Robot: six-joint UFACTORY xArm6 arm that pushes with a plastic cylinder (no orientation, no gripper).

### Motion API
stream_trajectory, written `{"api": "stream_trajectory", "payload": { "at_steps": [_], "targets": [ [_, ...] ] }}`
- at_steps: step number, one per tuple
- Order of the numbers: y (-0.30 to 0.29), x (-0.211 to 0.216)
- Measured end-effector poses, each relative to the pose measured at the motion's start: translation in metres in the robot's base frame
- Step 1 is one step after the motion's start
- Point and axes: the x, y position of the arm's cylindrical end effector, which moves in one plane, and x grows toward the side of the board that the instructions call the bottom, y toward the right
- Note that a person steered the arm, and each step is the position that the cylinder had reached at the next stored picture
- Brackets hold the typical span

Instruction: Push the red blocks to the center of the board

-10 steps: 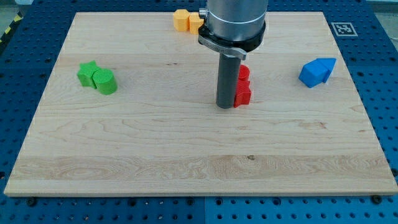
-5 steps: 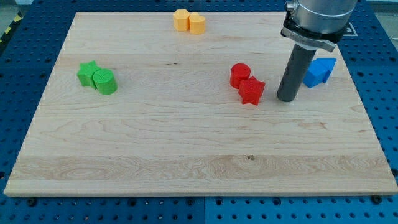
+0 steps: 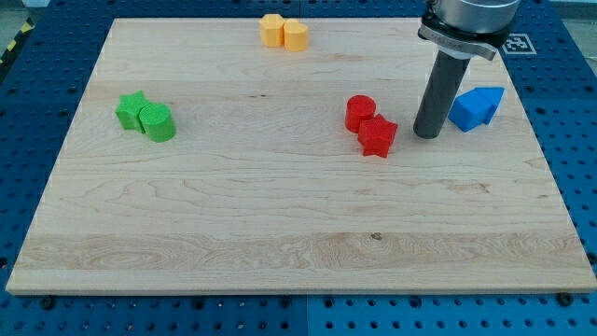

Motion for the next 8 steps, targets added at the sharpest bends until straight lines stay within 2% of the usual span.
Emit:
{"api": "stream_trajectory", "payload": {
  "at_steps": [1, 4, 5, 7, 8],
  "targets": [
    [-0.004, 0.003],
    [-0.082, 0.008],
    [-0.073, 0.008],
    [-0.005, 0.007],
    [-0.006, -0.003]
  ]
}}
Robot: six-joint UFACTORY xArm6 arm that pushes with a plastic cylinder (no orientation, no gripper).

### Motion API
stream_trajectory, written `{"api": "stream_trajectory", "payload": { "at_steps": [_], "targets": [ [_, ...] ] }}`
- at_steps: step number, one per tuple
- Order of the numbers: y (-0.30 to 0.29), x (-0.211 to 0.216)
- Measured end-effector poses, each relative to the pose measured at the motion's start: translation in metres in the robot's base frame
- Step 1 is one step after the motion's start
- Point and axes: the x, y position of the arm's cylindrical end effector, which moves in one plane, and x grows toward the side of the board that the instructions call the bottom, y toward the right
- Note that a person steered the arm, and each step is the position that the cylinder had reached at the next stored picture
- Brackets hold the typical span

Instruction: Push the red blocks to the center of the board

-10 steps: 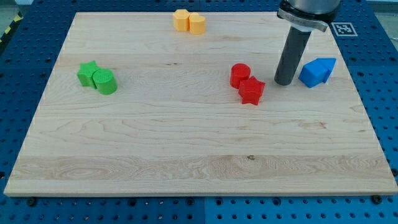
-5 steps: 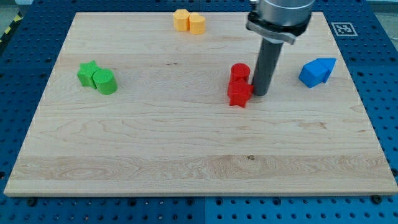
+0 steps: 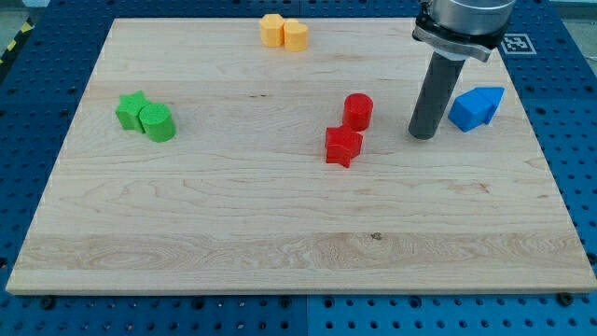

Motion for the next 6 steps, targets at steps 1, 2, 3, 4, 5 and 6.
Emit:
{"api": "stream_trajectory", "payload": {
  "at_steps": [1, 2, 3, 4, 5, 6],
  "targets": [
    [-0.009, -0.009],
    [-0.014, -0.017],
    [-0.019, -0.026],
    [-0.019, -0.026],
    [-0.03, -0.026],
    [-0.047, -0.026]
  ]
}}
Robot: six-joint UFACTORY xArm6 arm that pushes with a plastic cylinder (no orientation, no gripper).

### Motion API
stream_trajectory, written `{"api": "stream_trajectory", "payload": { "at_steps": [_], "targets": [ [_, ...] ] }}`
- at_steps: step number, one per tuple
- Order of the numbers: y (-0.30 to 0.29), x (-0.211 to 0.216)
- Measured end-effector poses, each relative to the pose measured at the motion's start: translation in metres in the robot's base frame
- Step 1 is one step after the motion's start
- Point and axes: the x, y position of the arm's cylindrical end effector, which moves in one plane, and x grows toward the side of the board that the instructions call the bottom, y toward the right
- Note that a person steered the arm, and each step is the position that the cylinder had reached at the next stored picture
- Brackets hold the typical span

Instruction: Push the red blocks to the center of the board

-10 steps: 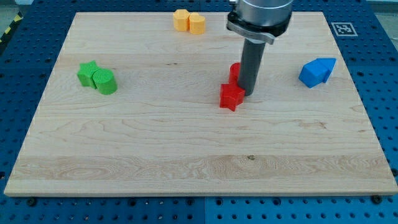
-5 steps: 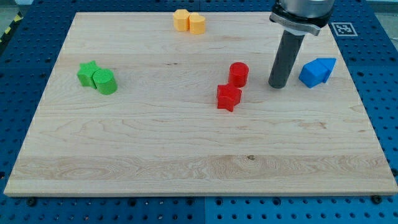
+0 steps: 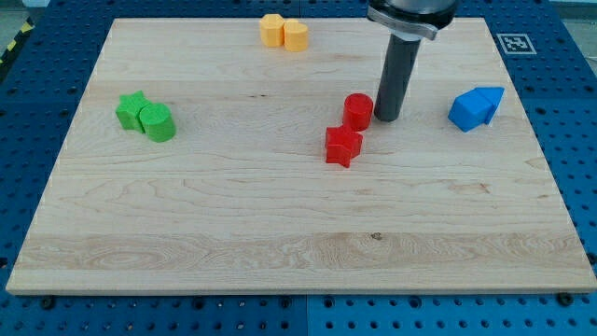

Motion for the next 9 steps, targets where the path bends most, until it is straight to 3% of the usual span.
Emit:
{"api": "stream_trajectory", "payload": {
  "at_steps": [3, 5, 7, 9],
  "targets": [
    [-0.035, 0.0],
    [-0.019, 0.003],
    [-0.01, 0.049],
    [-0.01, 0.059]
  ]
}}
